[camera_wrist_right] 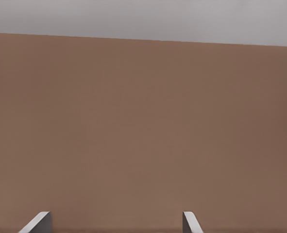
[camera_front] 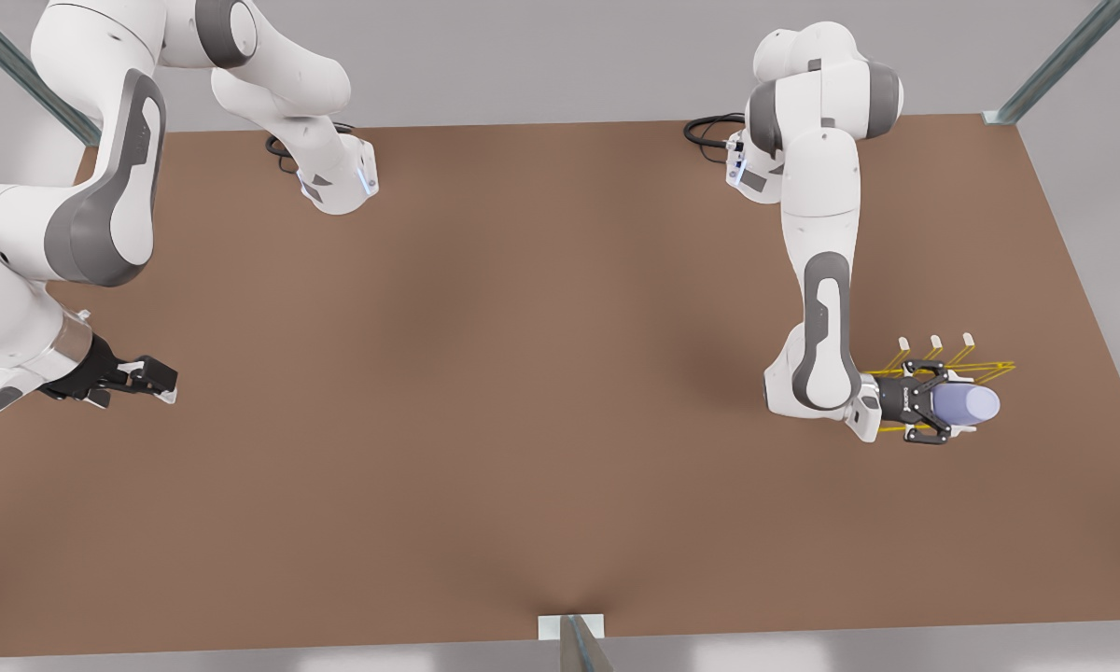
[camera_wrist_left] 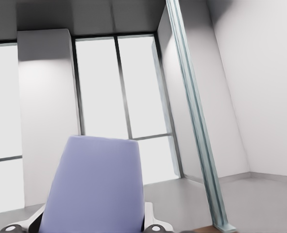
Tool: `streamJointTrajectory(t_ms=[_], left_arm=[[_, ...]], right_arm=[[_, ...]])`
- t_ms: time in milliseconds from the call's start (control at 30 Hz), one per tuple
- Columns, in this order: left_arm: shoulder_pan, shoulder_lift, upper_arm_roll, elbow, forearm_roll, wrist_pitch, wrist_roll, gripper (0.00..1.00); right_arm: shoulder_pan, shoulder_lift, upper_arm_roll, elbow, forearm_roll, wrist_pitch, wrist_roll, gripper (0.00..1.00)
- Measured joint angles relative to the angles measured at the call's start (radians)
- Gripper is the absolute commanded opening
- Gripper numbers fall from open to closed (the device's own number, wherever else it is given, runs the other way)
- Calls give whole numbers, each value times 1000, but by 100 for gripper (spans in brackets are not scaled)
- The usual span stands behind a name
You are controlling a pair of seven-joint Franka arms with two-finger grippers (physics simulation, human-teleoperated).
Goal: Place the cup on the cup holder
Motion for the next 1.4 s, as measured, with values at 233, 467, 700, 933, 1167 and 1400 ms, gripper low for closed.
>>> streamJointTrajectory(t_ms=[233, 467, 700, 933, 1167, 1400], left_arm=[[0, 0, 0, -13, 2, 3, -13, 100], [-1, -24, 3, -17, 4, 8, -20, 100], [-48, -442, -53, 170, -310, -6, 222, 100], [393, -461, -410, 634, -1358, -131, 836, 100], [535, -640, -609, 452, -1401, -179, 1264, 100], [538, -708, -608, 290, -1402, -104, 1572, 100]], right_arm=[[0, 0, 0, 1, 0, 0, 0, 100], [0, 2, 0, 1, 0, 0, 0, 100], [0, 5, 0, 1, 0, 2, 0, 100], [0, 5, 0, 1, 0, 5, 0, 100], [0, 5, 0, 1, 0, 6, 0, 100], [0, 6, 0, 1, 0, 7, 0, 100]])
